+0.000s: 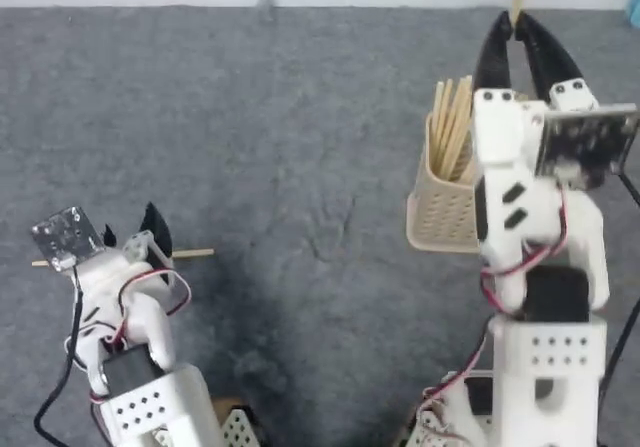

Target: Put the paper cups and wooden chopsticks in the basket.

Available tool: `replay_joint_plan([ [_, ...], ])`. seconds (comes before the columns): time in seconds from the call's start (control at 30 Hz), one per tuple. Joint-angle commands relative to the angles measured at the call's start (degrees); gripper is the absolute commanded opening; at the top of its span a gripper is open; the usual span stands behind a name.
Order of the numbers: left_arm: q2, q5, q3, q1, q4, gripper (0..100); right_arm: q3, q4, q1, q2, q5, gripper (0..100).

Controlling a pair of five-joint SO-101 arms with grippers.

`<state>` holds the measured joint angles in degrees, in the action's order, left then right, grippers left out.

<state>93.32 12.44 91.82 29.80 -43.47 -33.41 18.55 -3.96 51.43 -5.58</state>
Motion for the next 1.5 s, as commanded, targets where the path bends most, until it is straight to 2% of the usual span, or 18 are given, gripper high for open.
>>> replay_joint_plan([
  [0.0,2.9,-0.5,0.2,-0.4,1.0,23,-0.7,-1.5,2.9,-2.5,6.6,0.6],
  [0.07,3.2,-0.5,0.3,-0.4,0.2,23,-2.0,0.9,3.5,-2.6,8.4,0.6],
  [0.4,3.0,-3.5,0.3,-0.4,-0.1,23,-2.7,24.7,2.5,-2.6,8.4,0.6],
  [0.6,3.0,-3.6,0.3,-0.4,-0.1,23,-2.5,29.9,-0.6,-2.6,8.0,0.7],
  [0.73,3.0,-3.6,0.4,-0.3,-0.1,23,-0.4,30.5,-2.0,-2.6,3.9,9.3],
  [0.87,3.0,-3.6,0.4,-0.2,-0.1,23,5.9,32.9,-1.5,-2.6,5.2,16.5],
  [0.93,3.0,-3.6,0.4,-0.2,-0.1,23,10.4,35.2,-0.9,-2.6,6.3,13.8],
  [1.07,3.0,-3.7,0.4,-0.1,-0.1,23,18.0,37.5,0.5,-2.6,8.5,0.0],
  [1.13,3.0,-3.7,0.4,-0.1,-0.1,23,20.5,38.5,2.1,-2.6,9.0,2.8],
  [1.27,3.0,-3.7,0.4,-0.1,-0.1,23,25.8,41.9,5.6,-2.6,12.0,0.9],
  [1.37,3.0,-3.7,0.4,-0.1,-0.1,23,29.5,48.9,6.5,-1.5,12.8,1.7],
  [1.47,2.9,-3.7,0.4,-0.1,-0.1,23,30.1,58.1,4.2,1.0,12.6,1.7],
])
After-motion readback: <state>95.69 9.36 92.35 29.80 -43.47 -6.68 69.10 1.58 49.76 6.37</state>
